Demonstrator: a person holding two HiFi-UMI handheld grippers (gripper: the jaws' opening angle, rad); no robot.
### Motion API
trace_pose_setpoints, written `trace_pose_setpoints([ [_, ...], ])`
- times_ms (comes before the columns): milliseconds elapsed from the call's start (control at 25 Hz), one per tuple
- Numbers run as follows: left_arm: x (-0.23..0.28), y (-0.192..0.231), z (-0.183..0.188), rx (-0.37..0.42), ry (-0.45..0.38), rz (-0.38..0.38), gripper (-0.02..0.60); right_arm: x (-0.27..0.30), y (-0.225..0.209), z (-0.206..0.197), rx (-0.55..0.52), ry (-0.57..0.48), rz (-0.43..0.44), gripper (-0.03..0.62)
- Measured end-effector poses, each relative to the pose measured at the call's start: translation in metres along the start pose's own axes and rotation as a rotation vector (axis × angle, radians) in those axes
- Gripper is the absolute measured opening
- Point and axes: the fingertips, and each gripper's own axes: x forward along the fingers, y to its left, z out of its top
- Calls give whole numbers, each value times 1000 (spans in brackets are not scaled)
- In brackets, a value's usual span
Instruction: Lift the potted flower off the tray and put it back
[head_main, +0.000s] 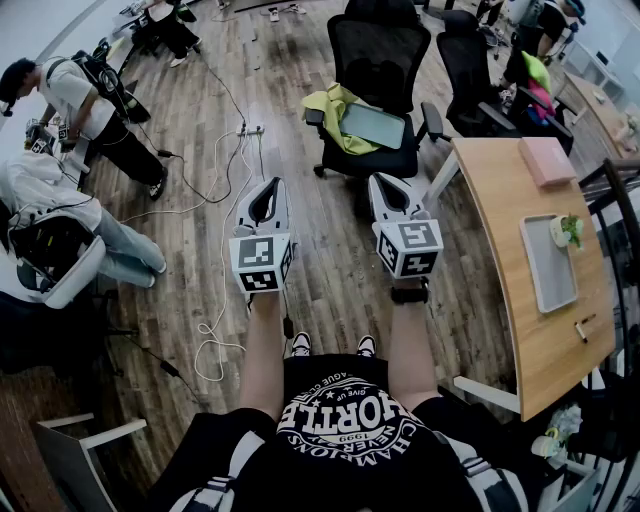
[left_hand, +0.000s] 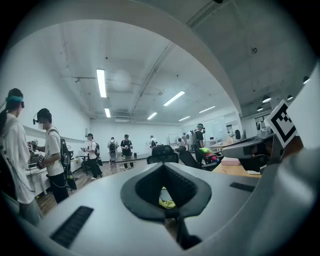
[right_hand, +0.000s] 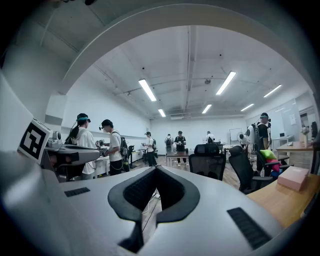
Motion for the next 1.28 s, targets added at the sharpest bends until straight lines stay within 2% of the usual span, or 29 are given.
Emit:
trace_pose_setpoints([
  [280, 12, -40, 9, -38, -22, -57, 18, -14, -28, 7, -8, -16, 6, 20],
  [440, 20, -60, 11, -60, -22, -49, 18, -25, -45, 10, -16, -29, 14, 20],
  [720, 44, -113, 24, -66, -23, -76, 18, -57, -101, 18, -26, -47, -12, 20],
  [960, 63, -183, 35, -66, -33, -159, 18, -95, -152, 17, -11, -50, -64, 20],
  [1280, 83, -260, 51, -18, -34, -297, 18, -139, -212, 11, 63, -62, -172, 20],
])
